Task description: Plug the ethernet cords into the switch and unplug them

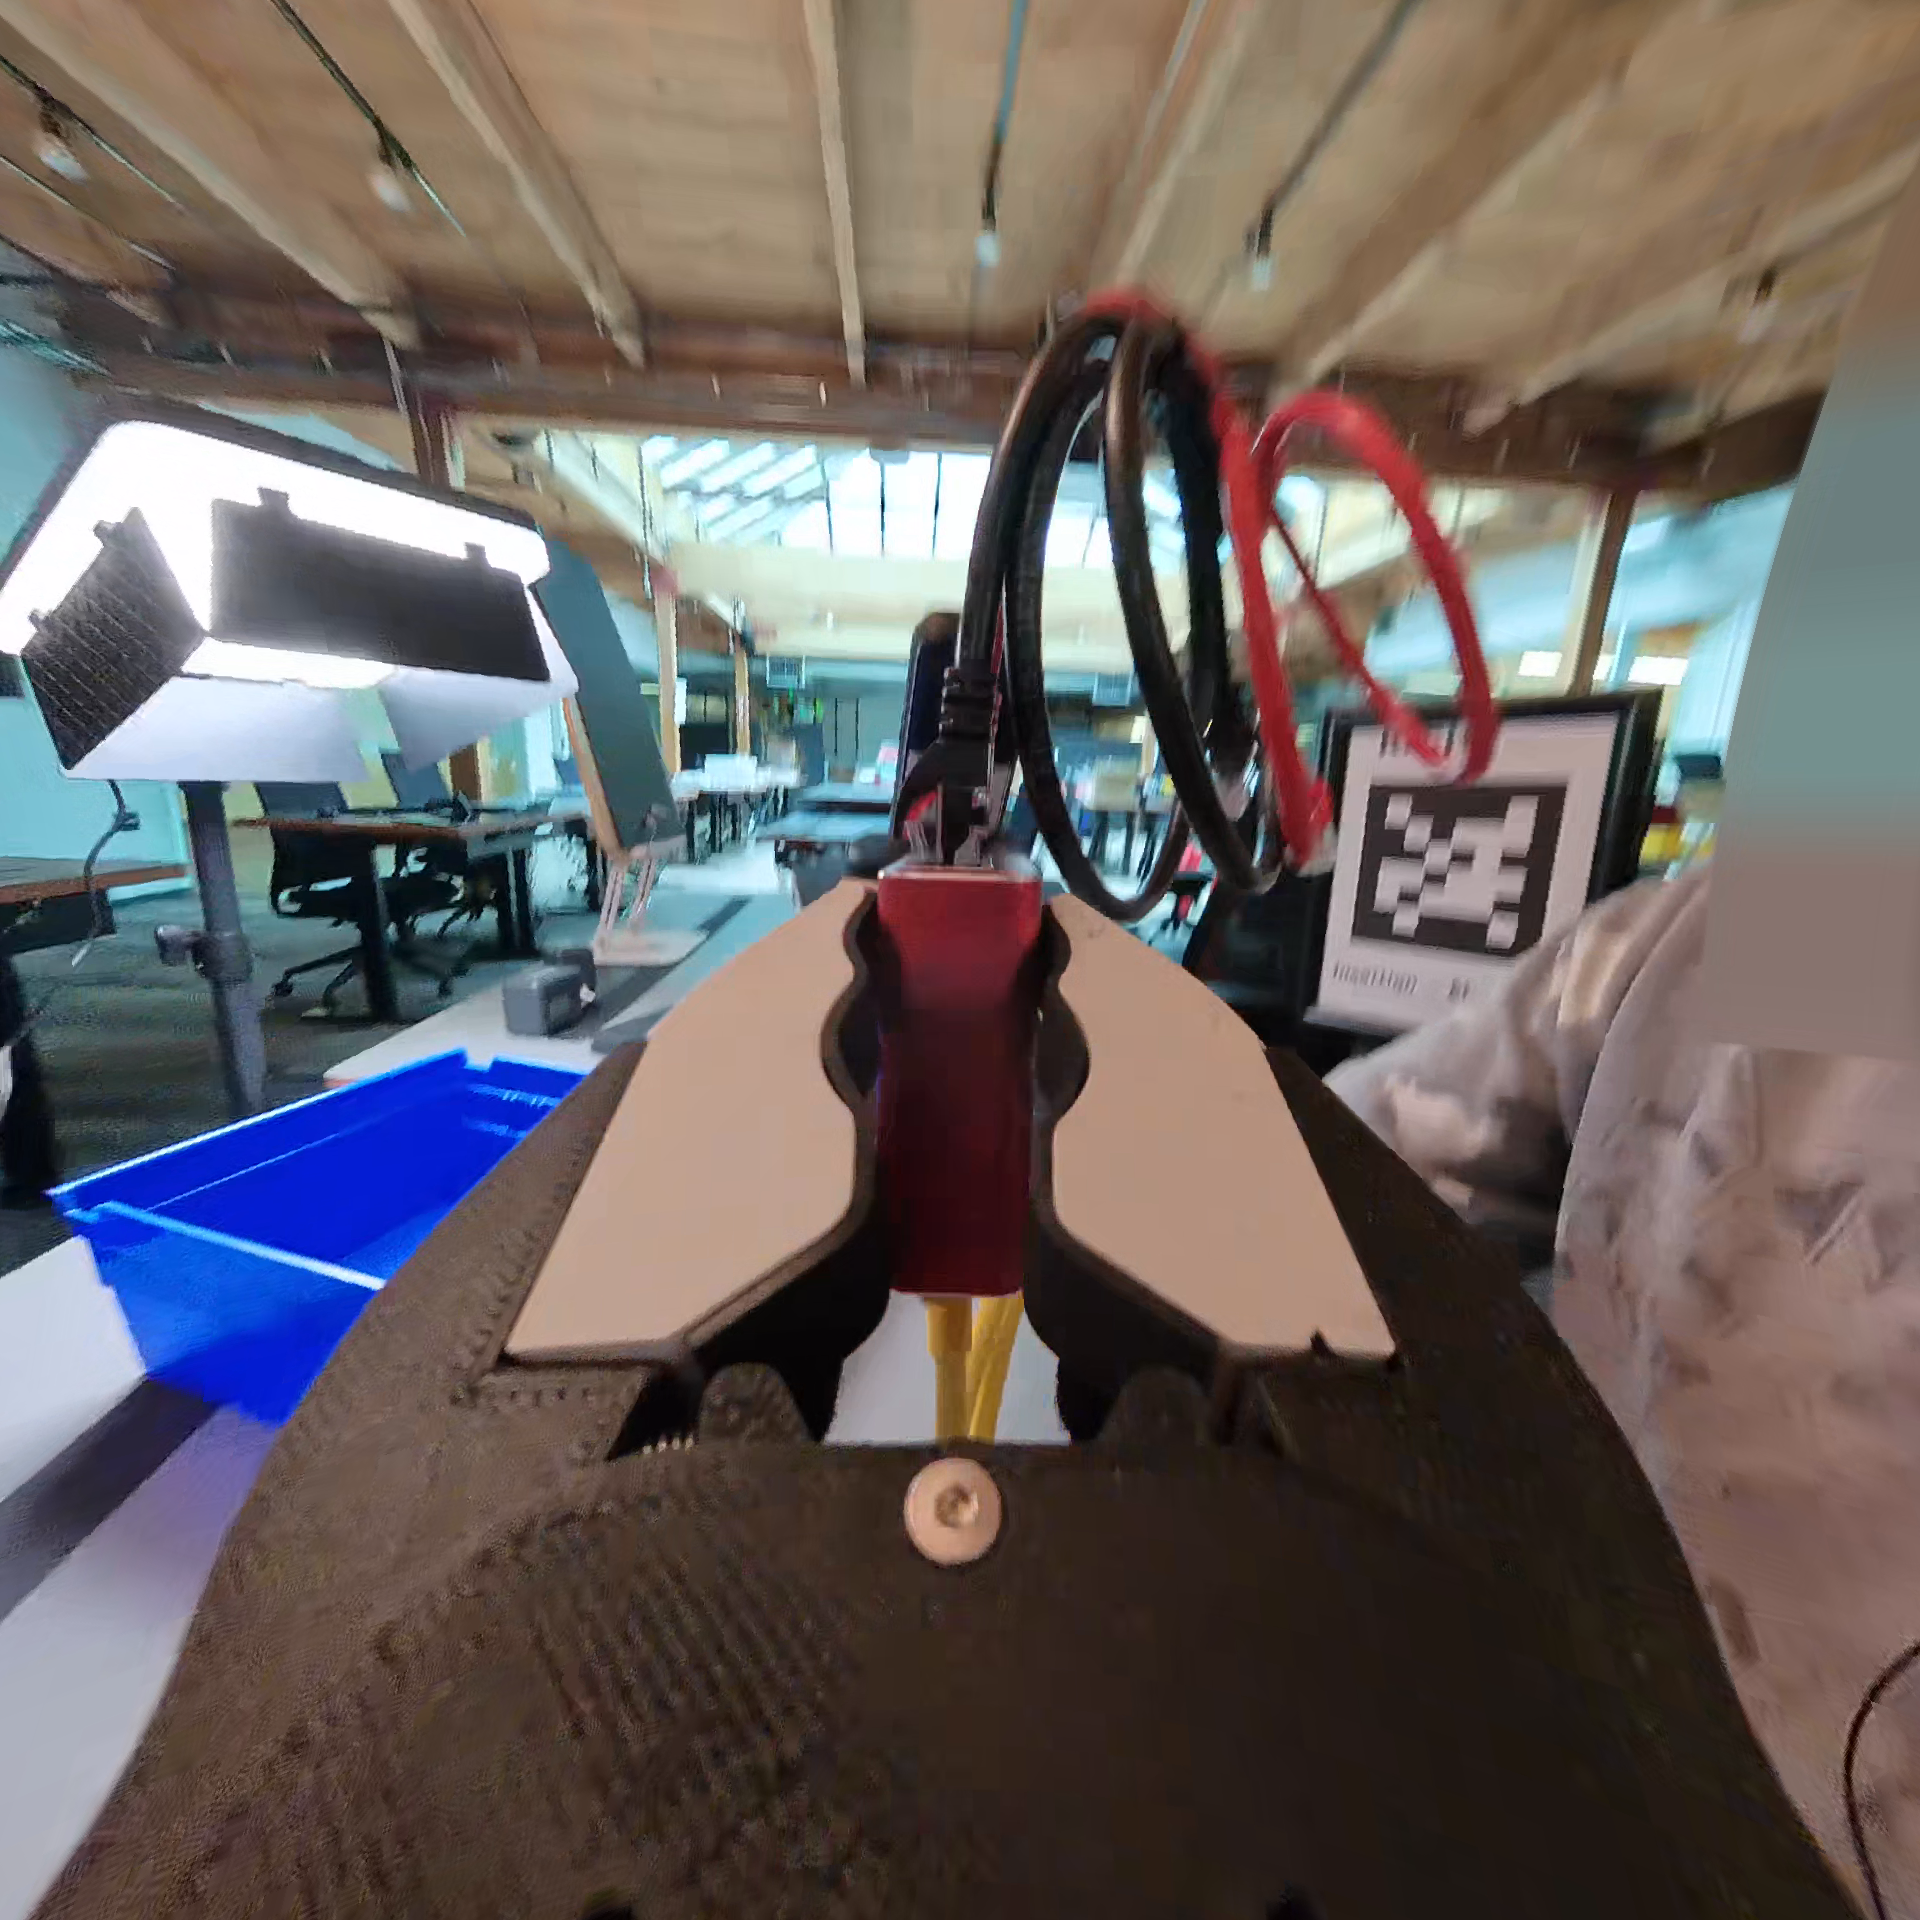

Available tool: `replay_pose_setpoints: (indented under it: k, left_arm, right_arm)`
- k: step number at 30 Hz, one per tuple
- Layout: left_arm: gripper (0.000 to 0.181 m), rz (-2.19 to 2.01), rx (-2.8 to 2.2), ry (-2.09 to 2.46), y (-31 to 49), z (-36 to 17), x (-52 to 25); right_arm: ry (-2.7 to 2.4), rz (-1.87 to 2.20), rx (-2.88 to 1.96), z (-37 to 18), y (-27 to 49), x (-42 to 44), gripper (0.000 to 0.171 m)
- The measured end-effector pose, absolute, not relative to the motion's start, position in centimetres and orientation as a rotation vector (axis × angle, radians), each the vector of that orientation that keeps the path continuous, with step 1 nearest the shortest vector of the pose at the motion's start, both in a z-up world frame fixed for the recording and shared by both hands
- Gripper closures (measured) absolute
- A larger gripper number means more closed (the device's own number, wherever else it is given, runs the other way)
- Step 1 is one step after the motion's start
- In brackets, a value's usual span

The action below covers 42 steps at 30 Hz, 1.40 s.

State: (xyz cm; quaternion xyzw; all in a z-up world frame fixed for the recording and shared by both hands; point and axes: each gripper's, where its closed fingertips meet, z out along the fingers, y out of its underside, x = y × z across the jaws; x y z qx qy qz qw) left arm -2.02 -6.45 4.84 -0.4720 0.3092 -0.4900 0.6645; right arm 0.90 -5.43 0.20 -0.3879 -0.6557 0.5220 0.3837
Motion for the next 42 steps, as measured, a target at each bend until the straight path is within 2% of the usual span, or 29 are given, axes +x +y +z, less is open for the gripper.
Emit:
replay_pose_setpoints:
  k: [5, 8, 14, 17, 20, 21, 23, 25, 31, 35, 39, 42]
  left_arm:
    - [0.154, -1.151, -1.062, 0.579, -5.0, 4.0, -1.8]
    - [0.154, -1.124, -1.072, 0.576, -4.7, 3.6, -1.5]
    - [0.154, -1.112, -1.063, 0.576, -4.6, 3.9, -2.5]
    - [0.153, -1.122, -1.078, 0.609, -4.5, 3.2, -3.1]
    - [0.148, -1.101, -1.194, 0.627, -3.2, 1.4, -3.9]
    - [0.149, -1.063, -1.249, 0.628, -2.5, 0.5, -4.3]
    - [0.167, -0.974, -1.373, 0.593, -0.9, -1.3, -5.9]
    - [0.158, -0.951, -1.446, 0.526, 0.1, -2.3, -8.1]
    - [0.151, -1.024, -1.383, 0.328, -0.8, 1.8, -14.0]
    - [0.145, -1.071, -1.519, 0.443, -1.7, 0.7, -11.3]
    - [0.124, -1.514, -1.591, 0.588, -3.4, -1.8, -5.7]
    - [0.122, -1.761, -1.613, 0.71, -5.1, -3.8, -1.9]
  right_arm:
    - [-1.612, 1.526, -1.008, -1.9, -6.9, -2.6, 0.126]
    - [-1.517, 1.479, -1.035, -2.9, -6.6, -4.7, 0.146]
    - [-1.521, 1.417, -1.081, -2.0, -5.4, -3.9, 0.145]
    - [-1.551, 1.238, -1.109, -1.6, -4.3, -3.1, 0.145]
    - [-1.579, 0.895, -1.132, -1.8, -2.2, -2.2, 0.145]
    - [-1.578, 0.773, -1.136, -1.7, -1.4, -1.8, 0.145]
    - [-1.527, 0.538, -1.124, -0.8, 0.6, -0.7, 0.145]
    - [-1.495, 0.334, -1.07, 0.3, 2.0, 0.8, 0.145]
    - [-1.508, -0.141, -0.66, 0.8, 2.9, 1.6, 0.145]
    - [-1.535, -0.317, -0.344, -0.5, 1.4, -0.4, 0.145]
    - [-1.609, -0.458, -0.001, -1.7, -1.1, -1.3, 0.145]
    - [-1.677, -0.532, 0.211, -2.2, -2.8, -0.9, 0.145]
